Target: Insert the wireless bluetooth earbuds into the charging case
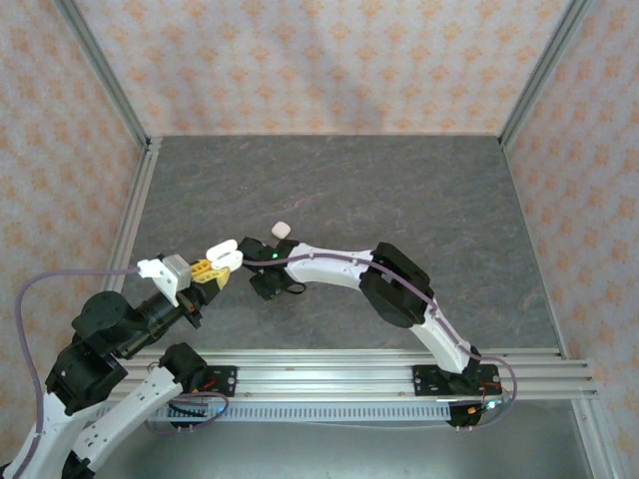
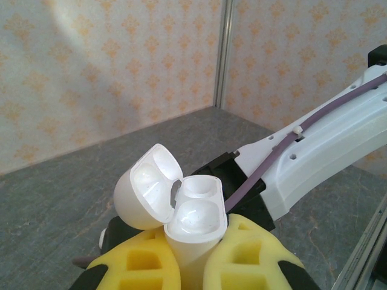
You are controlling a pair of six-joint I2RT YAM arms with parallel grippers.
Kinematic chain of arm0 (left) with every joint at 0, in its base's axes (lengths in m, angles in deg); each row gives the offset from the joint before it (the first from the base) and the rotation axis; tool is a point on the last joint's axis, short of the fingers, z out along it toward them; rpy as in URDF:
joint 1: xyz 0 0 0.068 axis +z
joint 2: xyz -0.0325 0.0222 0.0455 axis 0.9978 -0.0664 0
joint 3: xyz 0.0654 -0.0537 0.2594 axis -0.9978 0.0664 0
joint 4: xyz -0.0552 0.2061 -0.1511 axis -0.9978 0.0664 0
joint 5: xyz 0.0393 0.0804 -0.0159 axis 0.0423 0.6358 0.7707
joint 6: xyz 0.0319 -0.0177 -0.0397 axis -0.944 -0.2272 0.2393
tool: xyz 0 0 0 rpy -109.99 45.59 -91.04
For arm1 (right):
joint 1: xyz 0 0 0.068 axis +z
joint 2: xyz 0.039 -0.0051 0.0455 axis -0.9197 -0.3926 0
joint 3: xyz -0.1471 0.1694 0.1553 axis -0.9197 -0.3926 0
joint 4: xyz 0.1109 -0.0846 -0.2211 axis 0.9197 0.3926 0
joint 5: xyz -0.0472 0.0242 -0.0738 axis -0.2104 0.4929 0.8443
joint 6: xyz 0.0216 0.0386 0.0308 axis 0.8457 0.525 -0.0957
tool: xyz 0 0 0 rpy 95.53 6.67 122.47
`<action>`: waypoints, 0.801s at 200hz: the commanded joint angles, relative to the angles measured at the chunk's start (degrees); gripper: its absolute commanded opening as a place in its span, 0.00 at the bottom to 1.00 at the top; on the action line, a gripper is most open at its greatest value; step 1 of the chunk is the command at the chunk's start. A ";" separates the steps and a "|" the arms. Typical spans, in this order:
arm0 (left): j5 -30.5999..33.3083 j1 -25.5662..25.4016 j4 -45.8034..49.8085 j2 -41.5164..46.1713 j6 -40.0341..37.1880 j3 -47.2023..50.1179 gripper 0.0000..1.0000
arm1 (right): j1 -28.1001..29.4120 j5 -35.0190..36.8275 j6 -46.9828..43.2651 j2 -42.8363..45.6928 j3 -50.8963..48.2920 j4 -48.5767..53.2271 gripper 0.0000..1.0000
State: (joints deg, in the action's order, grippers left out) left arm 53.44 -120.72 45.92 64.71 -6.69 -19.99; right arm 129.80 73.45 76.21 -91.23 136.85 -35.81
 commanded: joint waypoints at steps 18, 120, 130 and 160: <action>-0.39 -0.11 -3.68 -2.22 0.42 -0.03 0.00 | -5.35 -1.50 2.22 6.11 -10.96 -1.21 0.27; -5.40 -0.11 -13.08 -11.02 1.56 2.94 0.00 | -23.73 -0.37 -1.14 20.15 -27.35 10.24 0.30; -5.91 -0.06 -14.11 -12.17 1.69 3.12 0.00 | -25.66 -1.78 1.79 20.94 -27.68 10.64 0.33; -6.90 -0.11 -16.45 -15.12 1.38 3.00 0.00 | -26.76 -9.16 8.29 23.75 -28.10 7.29 0.51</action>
State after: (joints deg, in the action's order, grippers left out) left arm 48.66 -120.72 34.90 51.01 -5.86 -16.93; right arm 102.54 68.51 77.74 -71.06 109.27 -30.52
